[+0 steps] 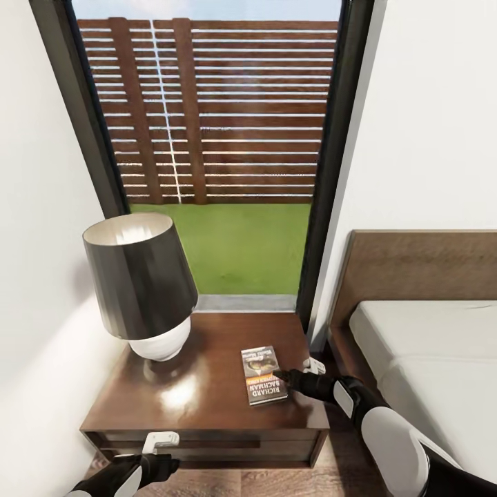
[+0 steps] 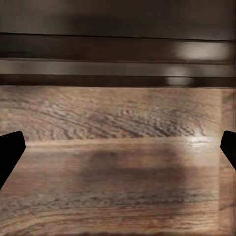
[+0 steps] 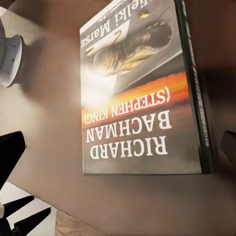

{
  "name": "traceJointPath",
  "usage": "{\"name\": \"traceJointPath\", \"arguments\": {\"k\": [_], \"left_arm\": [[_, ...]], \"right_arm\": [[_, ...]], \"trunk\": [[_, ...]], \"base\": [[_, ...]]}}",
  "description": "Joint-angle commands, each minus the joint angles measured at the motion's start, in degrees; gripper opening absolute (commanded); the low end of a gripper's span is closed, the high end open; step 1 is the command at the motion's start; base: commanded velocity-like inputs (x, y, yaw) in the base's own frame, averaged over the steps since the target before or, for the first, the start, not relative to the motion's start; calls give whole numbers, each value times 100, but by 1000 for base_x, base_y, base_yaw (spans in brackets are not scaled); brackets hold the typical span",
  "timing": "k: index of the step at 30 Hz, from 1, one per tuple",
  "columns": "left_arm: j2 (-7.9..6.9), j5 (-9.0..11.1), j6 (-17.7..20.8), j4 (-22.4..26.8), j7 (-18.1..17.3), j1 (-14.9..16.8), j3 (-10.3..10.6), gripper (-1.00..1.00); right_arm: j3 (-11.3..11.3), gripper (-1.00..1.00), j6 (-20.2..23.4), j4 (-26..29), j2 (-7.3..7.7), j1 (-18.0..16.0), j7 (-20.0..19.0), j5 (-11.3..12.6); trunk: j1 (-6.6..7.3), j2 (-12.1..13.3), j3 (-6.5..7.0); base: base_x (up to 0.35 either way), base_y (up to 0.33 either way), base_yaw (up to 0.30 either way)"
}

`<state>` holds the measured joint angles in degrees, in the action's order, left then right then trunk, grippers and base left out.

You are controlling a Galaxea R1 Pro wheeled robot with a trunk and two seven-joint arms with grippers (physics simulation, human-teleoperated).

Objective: In the bedroom, move the book from the bed onto either nightstand, and place the two sandals side by side next to the bed.

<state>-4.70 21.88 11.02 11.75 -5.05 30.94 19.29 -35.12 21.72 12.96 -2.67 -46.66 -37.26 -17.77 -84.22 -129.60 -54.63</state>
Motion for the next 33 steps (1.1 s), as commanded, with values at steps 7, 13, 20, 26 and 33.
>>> {"name": "traceJointPath", "arguments": {"k": [7,13,20,26,33], "left_arm": [[-5,53,32,11,-5,4,31,100],[-5,52,32,11,-5,3,31,100],[-5,53,32,8,-5,0,31,100],[-5,51,32,5,-5,3,31,100],[-5,47,32,3,-5,2,31,100]], "right_arm": [[-48,100,35,19,-6,-1,-27,-52],[-48,100,14,22,-6,2,-32,-52],[-48,100,-4,22,-13,6,-37,-52],[-46,100,-12,22,-16,7,-36,-52],[-44,100,-17,29,-17,7,-46,-52]], "trunk": [[155,280,121],[287,521,229],[441,801,354],[573,1042,462],[726,1323,588]], "base": [[0,0,0],[0,0,0],[0,0,0],[0,0,0],[0,0,0]]}}
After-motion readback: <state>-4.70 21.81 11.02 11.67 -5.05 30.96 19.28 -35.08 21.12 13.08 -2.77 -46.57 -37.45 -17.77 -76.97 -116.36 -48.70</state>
